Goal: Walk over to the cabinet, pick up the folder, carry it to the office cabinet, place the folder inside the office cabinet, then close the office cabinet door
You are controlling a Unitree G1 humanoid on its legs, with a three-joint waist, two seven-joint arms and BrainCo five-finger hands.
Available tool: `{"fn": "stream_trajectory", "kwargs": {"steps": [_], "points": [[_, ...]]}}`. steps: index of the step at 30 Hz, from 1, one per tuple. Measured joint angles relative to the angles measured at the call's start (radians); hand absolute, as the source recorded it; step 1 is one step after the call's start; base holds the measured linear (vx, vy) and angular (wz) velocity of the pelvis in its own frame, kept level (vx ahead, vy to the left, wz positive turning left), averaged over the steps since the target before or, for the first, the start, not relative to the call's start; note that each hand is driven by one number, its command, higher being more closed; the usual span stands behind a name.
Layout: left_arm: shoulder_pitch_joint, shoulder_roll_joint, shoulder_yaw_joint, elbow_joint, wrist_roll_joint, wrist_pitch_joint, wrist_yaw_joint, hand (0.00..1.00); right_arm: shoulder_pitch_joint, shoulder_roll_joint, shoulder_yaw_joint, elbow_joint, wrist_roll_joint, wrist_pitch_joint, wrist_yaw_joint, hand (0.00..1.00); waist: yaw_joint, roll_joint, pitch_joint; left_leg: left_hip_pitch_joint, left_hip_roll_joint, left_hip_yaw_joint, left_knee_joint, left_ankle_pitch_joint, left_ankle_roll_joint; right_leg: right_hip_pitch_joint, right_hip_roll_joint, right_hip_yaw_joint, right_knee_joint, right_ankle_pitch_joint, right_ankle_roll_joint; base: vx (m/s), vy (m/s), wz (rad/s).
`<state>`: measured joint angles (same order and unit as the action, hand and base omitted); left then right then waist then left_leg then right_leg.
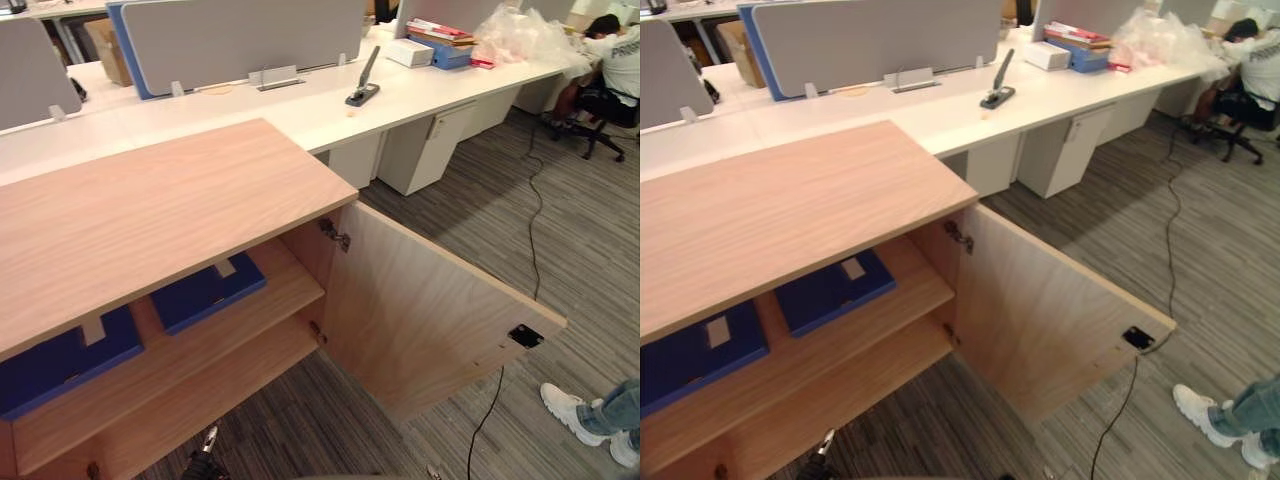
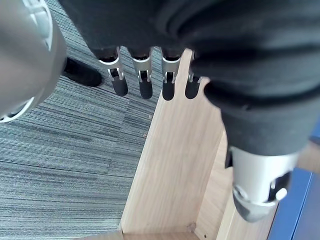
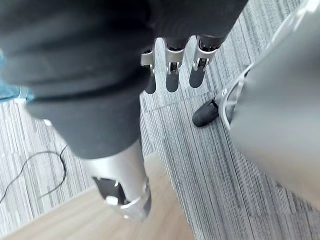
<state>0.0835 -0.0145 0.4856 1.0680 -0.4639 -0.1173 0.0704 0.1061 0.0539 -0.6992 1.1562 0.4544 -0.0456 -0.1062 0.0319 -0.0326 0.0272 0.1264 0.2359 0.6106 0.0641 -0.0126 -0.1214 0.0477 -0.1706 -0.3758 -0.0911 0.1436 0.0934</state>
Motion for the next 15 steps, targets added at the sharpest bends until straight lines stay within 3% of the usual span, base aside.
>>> {"fn": "stream_trajectory", "kwargs": {"steps": [2,4,8,15], "points": [[0.002,0.0,0.0,0.003,-0.009,-0.001,-0.001,0.0,-0.001,-0.002,-0.025,0.001,0.004,-0.003,-0.006,0.0,-0.008,0.008,0.006,-0.003,0.014,0.009,0.043,-0.025,0.002,0.001,0.003,0.018,0.0,0.0,-0.001,0.0,-0.018,-0.29],[0.012,0.0,0.0,0.007,-0.017,0.0,-0.002,0.0,-0.008,-0.01,-0.025,0.0,0.025,-0.019,-0.016,0.0,-0.011,0.018,0.012,-0.001,0.024,0.013,0.084,-0.057,0.026,0.0,0.008,0.053,0.0,0.0,-0.002,0.0,-0.004,-0.39],[0.026,0.003,0.017,0.031,-0.019,0.0,-0.002,0.0,-0.029,-0.021,-0.02,-0.023,0.05,-0.036,-0.029,0.0,-0.015,0.032,0.019,0.01,0.031,0.039,0.1,-0.075,0.023,-0.011,0.015,0.092,0.0,0.001,-0.004,0.0,0.008,-0.31],[0.044,-0.013,0.09,0.05,-0.053,0.005,0.003,0.0,-0.075,-0.074,-0.001,-0.266,0.078,-0.101,-0.079,0.0,-0.014,0.064,0.047,0.016,0.054,0.027,0.159,-0.107,0.028,-0.026,0.034,0.16,0.006,0.002,-0.009,0.02,0.002,-0.29]]}}
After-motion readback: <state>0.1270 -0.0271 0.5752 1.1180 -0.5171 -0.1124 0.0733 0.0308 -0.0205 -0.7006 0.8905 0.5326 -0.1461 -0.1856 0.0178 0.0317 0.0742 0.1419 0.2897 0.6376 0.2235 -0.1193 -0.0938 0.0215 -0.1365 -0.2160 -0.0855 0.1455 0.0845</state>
